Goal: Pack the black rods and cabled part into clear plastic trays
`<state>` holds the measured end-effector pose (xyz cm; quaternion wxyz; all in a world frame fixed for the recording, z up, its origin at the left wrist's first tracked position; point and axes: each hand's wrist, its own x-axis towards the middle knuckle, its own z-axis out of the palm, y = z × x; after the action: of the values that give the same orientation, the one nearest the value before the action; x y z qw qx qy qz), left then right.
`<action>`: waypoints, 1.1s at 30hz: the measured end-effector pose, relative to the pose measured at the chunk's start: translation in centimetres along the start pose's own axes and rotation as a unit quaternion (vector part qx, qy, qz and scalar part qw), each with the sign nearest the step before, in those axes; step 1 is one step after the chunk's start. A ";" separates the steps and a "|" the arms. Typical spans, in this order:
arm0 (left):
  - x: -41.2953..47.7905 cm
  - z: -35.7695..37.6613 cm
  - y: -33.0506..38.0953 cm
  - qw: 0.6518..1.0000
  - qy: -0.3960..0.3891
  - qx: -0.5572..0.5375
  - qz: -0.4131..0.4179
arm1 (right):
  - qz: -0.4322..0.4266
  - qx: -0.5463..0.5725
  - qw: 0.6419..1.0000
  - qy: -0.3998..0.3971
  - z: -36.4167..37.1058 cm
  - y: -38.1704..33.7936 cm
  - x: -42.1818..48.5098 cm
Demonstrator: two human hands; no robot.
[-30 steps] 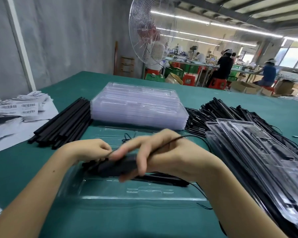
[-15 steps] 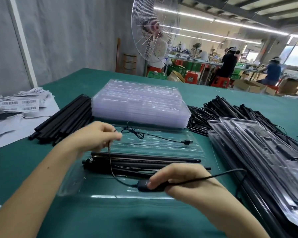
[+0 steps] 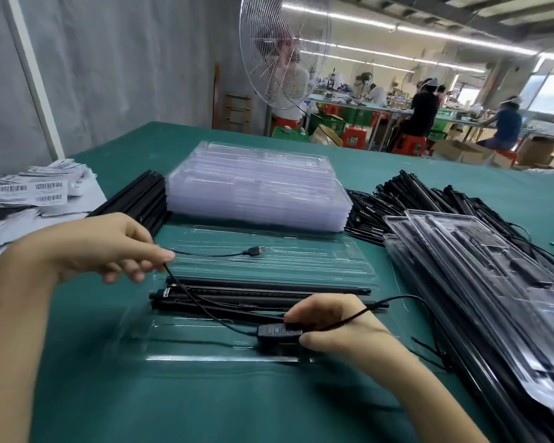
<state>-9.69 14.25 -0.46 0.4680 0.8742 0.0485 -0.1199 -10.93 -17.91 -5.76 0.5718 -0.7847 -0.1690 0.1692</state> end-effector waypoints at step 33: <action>2.2 14.8 3.8 0.918 -0.126 0.319 0.200 | 0.030 0.321 0.899 0.297 -2.5 -0.2 -3.9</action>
<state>-9.22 -0.15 -5.87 0.1813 0.9461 -0.2275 -0.1421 -13.23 -21.72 -4.62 0.8106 -0.5775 0.0960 -0.0095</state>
